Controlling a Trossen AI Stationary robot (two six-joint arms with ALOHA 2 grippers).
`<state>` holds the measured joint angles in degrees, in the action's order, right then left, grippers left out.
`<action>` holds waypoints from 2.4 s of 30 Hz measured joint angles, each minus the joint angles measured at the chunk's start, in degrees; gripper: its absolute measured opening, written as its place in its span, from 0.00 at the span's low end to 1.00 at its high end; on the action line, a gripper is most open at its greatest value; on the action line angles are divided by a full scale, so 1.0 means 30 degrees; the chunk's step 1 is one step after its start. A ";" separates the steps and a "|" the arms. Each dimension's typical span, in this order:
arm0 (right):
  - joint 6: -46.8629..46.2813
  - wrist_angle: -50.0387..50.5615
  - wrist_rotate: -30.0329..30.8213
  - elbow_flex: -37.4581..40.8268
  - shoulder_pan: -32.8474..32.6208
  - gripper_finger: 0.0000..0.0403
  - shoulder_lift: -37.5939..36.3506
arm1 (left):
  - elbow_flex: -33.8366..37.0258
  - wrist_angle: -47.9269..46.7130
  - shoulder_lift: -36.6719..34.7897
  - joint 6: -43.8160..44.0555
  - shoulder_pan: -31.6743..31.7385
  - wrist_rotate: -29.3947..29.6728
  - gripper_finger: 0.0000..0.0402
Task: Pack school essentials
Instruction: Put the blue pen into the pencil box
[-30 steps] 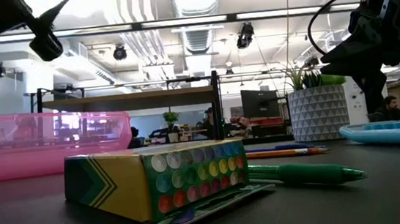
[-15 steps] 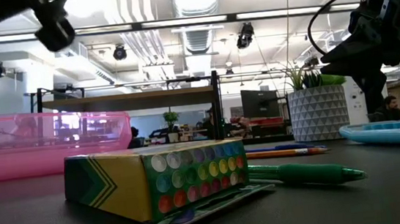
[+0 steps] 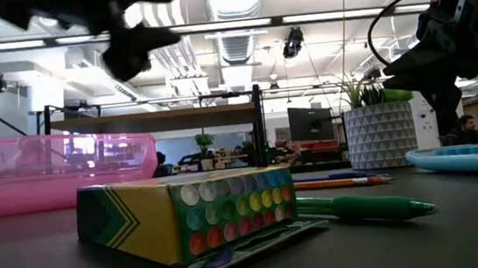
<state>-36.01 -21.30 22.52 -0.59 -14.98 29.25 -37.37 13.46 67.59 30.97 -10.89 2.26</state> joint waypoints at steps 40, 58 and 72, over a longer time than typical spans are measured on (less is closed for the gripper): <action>-0.0002 0.0000 0.0000 -0.0003 -0.0002 0.24 0.0017 | -0.8908 -0.6144 1.2860 -1.1450 0.1784 0.0037 0.53; -0.0004 0.0000 0.0000 -0.0001 -0.0002 0.24 0.0017 | -1.0131 -0.4515 1.4885 -1.0786 0.1731 0.0015 0.53; -0.0005 0.0000 0.0000 0.0003 0.0000 0.24 0.0048 | -1.1839 -0.5206 1.6254 -1.0022 0.1791 0.0112 0.58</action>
<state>-36.03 -21.30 22.52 -0.58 -14.98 29.39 -72.89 -2.16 116.36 0.91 -5.51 2.60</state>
